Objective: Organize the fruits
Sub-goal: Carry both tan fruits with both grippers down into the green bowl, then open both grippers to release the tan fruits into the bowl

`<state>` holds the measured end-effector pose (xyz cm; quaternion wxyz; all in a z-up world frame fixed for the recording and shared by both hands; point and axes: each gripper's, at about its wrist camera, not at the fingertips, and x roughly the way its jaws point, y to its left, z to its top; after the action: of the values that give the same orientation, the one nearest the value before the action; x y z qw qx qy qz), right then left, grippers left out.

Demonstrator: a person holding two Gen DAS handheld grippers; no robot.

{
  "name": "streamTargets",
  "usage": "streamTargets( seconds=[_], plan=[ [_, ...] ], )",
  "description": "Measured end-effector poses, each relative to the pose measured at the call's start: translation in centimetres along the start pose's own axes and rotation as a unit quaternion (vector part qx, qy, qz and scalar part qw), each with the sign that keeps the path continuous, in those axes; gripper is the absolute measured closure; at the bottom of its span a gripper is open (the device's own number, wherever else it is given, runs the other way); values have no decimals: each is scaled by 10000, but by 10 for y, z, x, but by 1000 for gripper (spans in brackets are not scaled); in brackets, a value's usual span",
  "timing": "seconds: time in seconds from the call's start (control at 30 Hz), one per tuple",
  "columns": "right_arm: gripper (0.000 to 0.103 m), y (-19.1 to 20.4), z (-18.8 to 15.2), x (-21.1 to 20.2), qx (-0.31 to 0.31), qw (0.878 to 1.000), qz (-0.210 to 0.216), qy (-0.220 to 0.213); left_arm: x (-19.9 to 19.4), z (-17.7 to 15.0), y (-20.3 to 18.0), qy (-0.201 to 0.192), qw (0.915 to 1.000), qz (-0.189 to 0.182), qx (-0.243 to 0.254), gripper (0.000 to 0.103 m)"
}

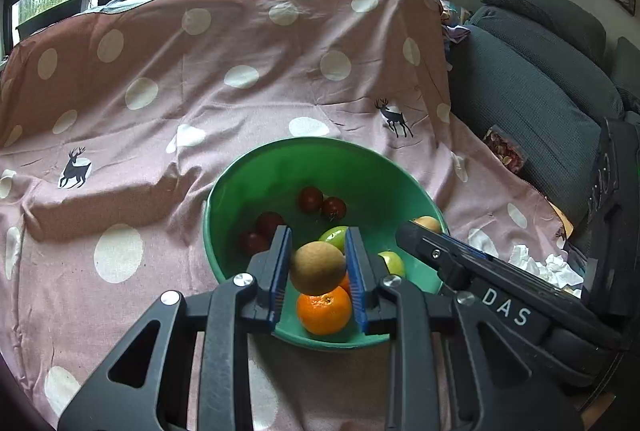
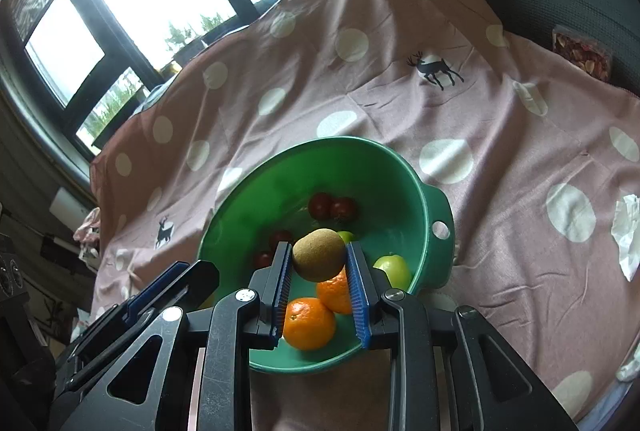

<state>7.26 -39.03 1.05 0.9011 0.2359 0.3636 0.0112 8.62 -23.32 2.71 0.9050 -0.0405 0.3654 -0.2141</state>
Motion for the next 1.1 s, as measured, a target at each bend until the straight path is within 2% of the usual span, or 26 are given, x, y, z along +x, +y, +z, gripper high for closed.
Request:
streamTargets(
  seconds=[0.53,1.03,1.1],
  plan=[
    [74,-10,2,14,95,9994,-240,223,33,-9,1,389,9991,146,19,76],
    [74,-10,2,15,97,9991,-344,235,36,-10,3,510,9985,220,35,76],
    [73,-9,2,14,74,9991,-359,228,34,-10,3,494,9985,215,48,73]
  ],
)
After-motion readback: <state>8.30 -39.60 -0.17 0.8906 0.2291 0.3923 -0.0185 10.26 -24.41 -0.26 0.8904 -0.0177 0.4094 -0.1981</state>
